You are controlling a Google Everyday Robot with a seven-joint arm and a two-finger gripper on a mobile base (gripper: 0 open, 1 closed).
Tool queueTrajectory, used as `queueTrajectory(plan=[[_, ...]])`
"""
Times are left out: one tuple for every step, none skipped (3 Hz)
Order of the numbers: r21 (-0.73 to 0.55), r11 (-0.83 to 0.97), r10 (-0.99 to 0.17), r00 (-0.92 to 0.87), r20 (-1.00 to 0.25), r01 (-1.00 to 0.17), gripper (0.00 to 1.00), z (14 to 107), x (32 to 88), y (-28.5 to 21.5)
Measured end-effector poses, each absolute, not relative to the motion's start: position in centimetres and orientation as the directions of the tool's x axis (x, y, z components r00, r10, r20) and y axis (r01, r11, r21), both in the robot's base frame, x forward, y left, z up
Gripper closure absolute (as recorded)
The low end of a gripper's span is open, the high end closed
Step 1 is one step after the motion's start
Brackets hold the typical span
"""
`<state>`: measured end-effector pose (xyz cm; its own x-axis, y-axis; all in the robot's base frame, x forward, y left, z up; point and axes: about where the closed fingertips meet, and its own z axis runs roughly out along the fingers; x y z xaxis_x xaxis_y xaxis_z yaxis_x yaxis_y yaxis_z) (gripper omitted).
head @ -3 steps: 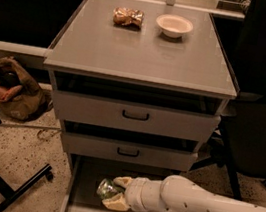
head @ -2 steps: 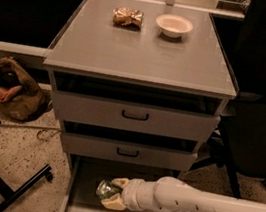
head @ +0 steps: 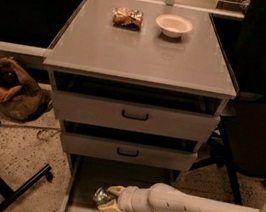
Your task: Place green can into bottom drawer
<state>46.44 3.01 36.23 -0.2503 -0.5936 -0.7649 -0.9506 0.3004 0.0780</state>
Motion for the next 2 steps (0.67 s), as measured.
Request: queueTrajectory(plan=[[0.078,0.3,-0.594,-0.25,-0.765,-0.951,1.0,36.2,46.4,3.0],[0.079,0.304,-0.595,-0.254,-0.763,-0.949,1.0,33.7,46.7,3.1]])
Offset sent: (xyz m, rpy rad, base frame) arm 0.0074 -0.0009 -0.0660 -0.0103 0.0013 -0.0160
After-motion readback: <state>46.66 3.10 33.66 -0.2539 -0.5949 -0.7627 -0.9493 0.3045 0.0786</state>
